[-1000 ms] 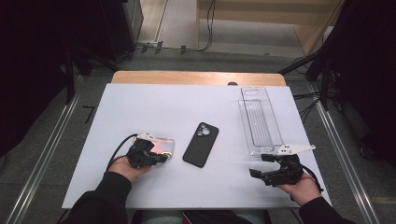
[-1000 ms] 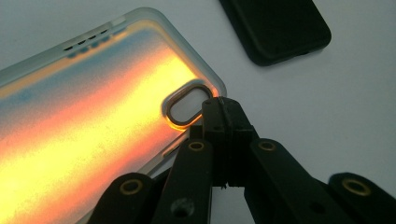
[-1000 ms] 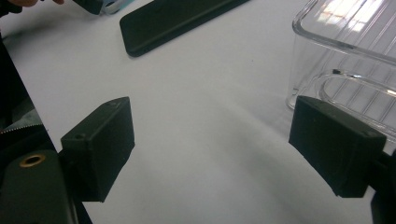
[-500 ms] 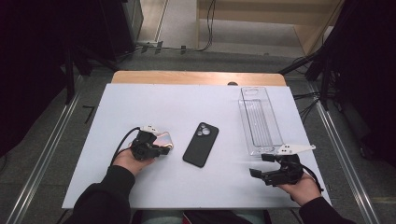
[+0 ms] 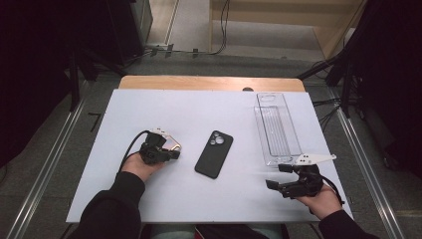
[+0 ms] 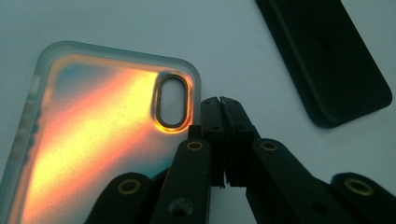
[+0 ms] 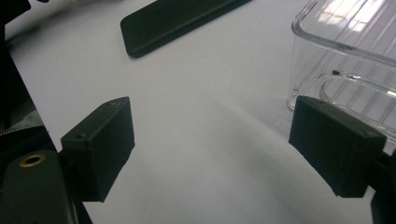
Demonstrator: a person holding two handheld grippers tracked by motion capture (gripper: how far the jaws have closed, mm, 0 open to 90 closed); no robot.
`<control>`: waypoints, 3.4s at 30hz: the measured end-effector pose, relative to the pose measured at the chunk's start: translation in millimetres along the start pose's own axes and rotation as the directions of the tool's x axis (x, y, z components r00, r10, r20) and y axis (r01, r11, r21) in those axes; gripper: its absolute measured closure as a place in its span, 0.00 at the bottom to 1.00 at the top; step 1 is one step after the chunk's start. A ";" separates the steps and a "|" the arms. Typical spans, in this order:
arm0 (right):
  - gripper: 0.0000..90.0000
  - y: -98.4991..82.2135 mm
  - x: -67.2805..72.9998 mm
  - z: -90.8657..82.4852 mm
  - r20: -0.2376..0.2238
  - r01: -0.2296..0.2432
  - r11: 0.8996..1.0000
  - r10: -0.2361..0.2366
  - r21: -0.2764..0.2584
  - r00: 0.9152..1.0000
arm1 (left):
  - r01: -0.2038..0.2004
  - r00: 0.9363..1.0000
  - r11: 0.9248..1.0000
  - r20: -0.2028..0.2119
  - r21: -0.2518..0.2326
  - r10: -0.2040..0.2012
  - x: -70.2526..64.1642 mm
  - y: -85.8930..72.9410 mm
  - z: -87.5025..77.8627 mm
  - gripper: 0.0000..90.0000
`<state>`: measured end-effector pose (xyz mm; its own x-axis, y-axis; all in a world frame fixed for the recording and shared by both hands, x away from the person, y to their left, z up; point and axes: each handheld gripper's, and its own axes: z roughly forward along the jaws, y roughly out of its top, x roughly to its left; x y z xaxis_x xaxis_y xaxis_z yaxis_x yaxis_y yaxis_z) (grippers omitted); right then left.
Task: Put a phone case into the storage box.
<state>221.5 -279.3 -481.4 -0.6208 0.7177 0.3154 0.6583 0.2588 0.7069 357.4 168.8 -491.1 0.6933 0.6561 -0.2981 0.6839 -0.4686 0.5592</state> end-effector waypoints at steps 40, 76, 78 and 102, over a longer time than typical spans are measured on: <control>0.14 0.3 -1.7 3.2 0.005 -0.008 1.000 0.008 -0.010 1.000 | -0.054 0.985 0.989 0.154 -0.135 0.075 -41.1 -57.3 -63.8 0.32; 0.14 -1.5 0.6 1.1 -0.002 0.002 1.000 -0.002 0.000 1.000 | -0.117 0.991 0.987 0.058 -0.114 0.124 -26.6 -41.3 -66.4 0.08; 0.14 -1.6 0.4 1.0 -0.001 0.002 1.000 -0.002 0.000 1.000 | -0.118 0.991 0.986 0.056 -0.115 0.125 -23.9 -38.6 -66.1 0.08; 0.14 -1.8 -0.4 1.4 -0.002 -0.005 1.000 0.005 0.002 1.000 | -0.159 0.987 0.977 -0.039 -0.141 0.155 8.8 -1.7 -61.4 0.11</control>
<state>221.2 -279.2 -483.6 -0.6187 0.7175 0.3200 0.6618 0.2565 0.7045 348.4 211.7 -447.2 0.7813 0.5985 -0.1773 0.5261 -0.4784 0.7032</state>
